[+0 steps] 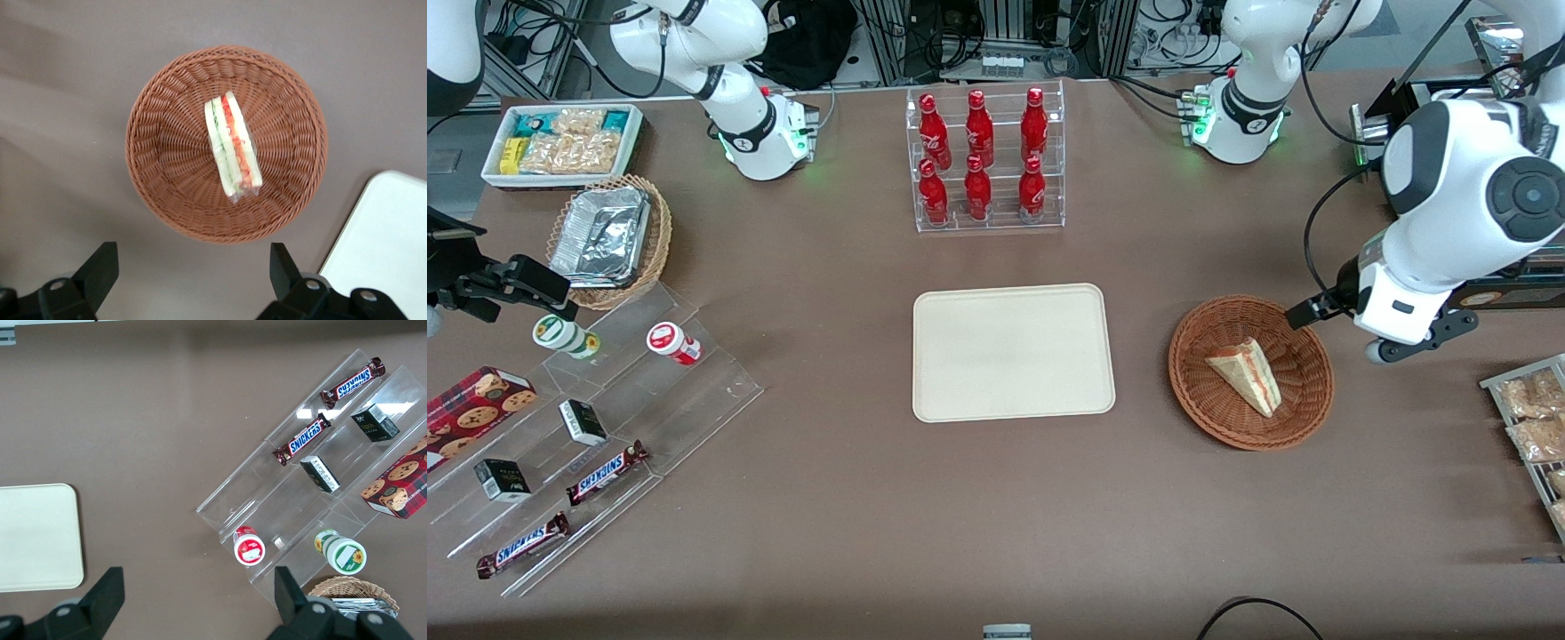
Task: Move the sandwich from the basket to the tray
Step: 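Lower the open left gripper around the wrapped sandwich in the basket, then close the left gripper on the sandwich, then lift the sandwich and carry it with the left gripper over the tray, then lower the sandwich onto the tray center with the left gripper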
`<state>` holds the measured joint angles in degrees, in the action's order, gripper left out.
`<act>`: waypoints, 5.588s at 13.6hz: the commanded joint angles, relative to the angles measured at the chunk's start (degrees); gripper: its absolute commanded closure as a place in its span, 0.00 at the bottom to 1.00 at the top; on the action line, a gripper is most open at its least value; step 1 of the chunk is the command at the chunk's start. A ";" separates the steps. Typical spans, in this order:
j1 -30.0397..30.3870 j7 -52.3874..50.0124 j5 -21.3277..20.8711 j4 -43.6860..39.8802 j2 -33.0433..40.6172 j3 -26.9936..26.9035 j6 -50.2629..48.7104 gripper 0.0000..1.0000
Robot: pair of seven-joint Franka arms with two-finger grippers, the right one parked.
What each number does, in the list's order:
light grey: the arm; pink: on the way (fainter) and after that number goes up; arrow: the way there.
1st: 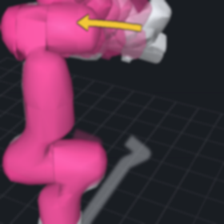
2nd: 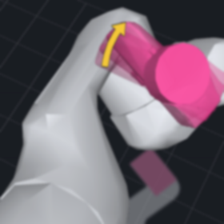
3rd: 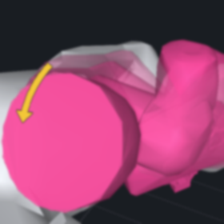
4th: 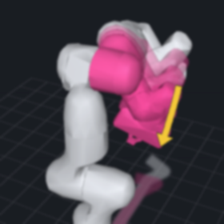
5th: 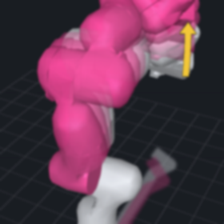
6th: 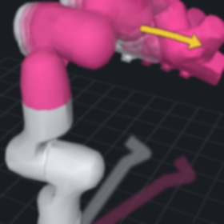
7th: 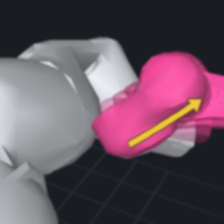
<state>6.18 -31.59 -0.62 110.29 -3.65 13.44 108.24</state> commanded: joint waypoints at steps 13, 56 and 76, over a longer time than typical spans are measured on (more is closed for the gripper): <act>-0.12 -11.30 -0.17 10.11 -6.10 2.74 17.06 0.00; -26.21 -14.11 -0.61 -15.97 -22.17 2.82 2.94 0.88; -39.67 -16.22 -6.41 -24.24 -36.95 2.74 10.94 0.80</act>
<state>-32.75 -46.56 -5.78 87.46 -39.73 16.70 119.54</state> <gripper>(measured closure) 0.846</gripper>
